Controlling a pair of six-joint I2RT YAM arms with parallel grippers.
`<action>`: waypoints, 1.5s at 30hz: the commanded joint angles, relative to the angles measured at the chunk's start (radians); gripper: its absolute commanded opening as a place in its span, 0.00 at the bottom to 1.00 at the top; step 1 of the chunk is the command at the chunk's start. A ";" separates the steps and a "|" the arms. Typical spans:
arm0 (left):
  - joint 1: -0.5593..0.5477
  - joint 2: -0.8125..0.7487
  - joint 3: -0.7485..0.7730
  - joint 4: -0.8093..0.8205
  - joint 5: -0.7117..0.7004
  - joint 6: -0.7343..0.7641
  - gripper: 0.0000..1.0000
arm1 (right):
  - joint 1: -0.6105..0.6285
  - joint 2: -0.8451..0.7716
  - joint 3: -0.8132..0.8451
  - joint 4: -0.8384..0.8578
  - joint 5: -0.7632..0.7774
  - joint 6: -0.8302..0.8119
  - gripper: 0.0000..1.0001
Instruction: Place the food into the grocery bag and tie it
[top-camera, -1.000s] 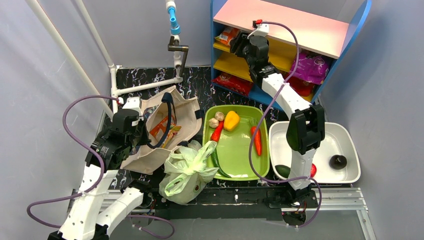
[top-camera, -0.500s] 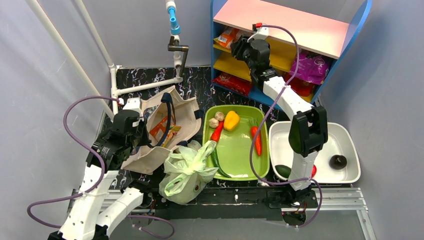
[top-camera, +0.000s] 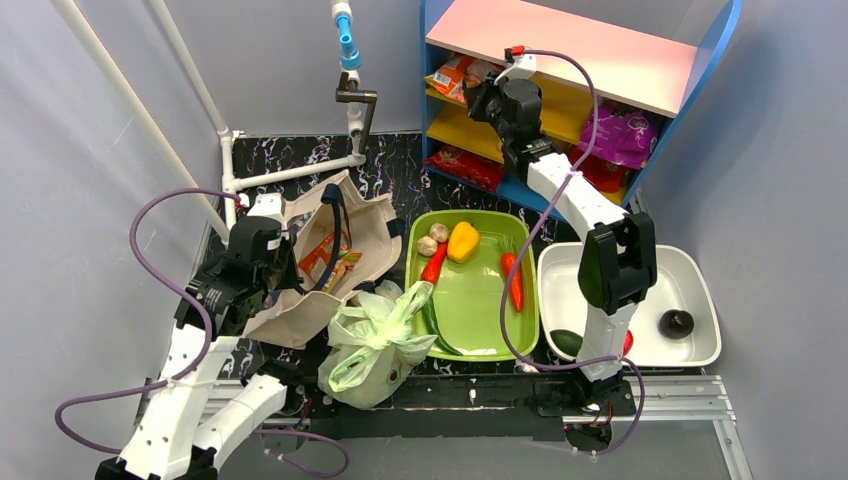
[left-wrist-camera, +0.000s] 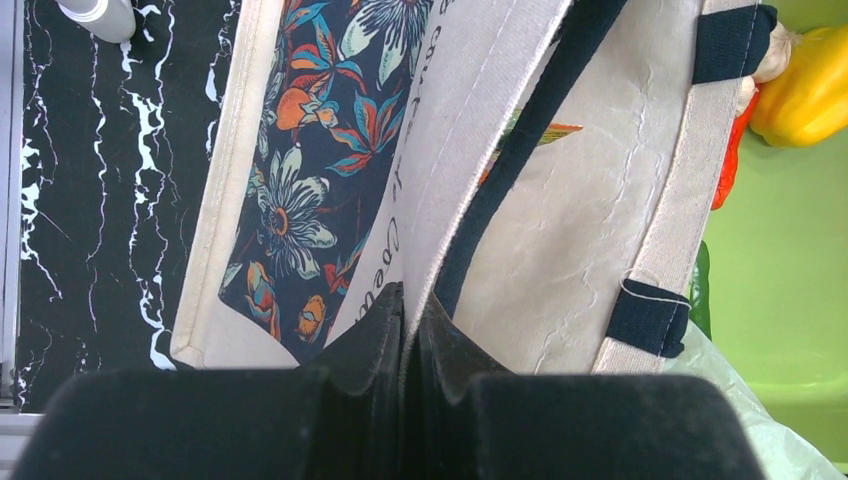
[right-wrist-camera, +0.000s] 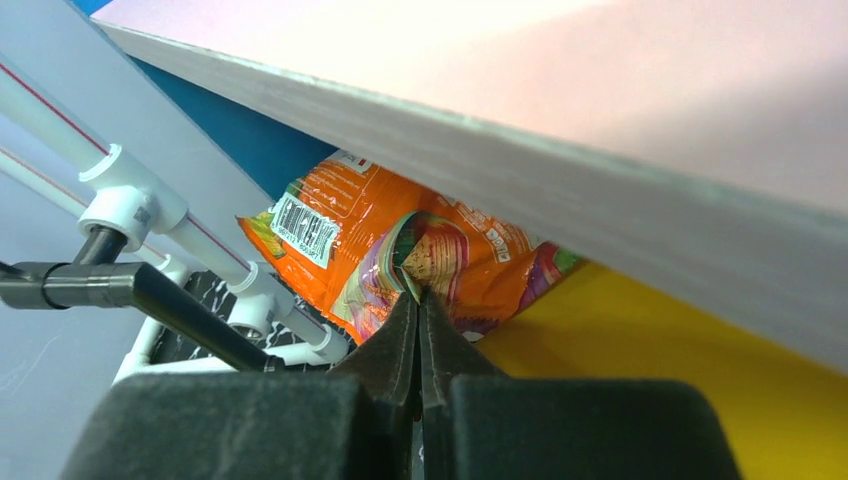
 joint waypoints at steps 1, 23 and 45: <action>-0.002 0.010 0.047 -0.015 -0.046 0.001 0.00 | -0.008 0.000 0.009 -0.079 -0.153 0.076 0.01; 0.001 0.139 0.164 -0.006 -0.036 0.021 0.00 | 0.091 -0.430 -0.230 -0.088 -0.451 0.106 0.01; 0.001 0.193 0.226 0.005 -0.050 -0.032 0.00 | 0.330 -0.452 -0.253 -0.157 -0.593 0.065 0.01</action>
